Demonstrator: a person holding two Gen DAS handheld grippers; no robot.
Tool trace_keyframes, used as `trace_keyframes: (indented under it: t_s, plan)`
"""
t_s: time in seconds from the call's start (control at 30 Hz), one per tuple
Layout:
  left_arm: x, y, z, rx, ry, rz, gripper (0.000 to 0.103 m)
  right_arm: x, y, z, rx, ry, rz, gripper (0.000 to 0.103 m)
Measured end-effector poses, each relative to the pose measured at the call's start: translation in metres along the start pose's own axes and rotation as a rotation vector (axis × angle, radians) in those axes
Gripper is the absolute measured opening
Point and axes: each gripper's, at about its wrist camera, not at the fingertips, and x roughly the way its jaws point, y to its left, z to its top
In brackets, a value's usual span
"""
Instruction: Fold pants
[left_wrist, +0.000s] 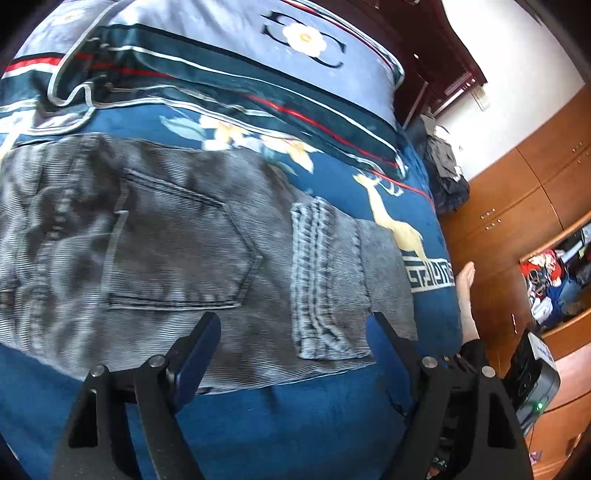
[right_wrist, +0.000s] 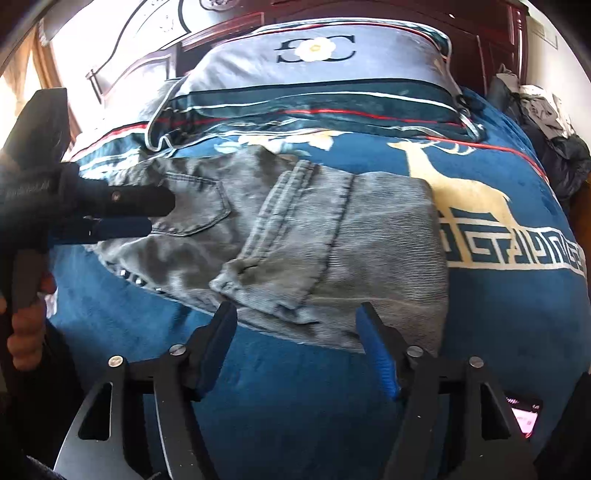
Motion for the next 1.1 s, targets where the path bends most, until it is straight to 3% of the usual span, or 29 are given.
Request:
trace_keyframes:
  t_s: [0.4,0.67,1.1]
  plan:
    - [-0.027,0.031,-0.002,-0.024,-0.029,0.127,0.087,-0.006,0.036,-0.001,-0.041,-0.019,0.051,0.075]
    - [-0.041,0.043,0.004,-0.030,-0.036,0.136,0.102,-0.003,0.055,0.000,-0.071,-0.017,0.074,0.078]
    - [-0.060,0.077,0.018,-0.066,-0.056,0.189,0.102,0.004,0.076,0.001,-0.120,-0.001,0.080,0.080]
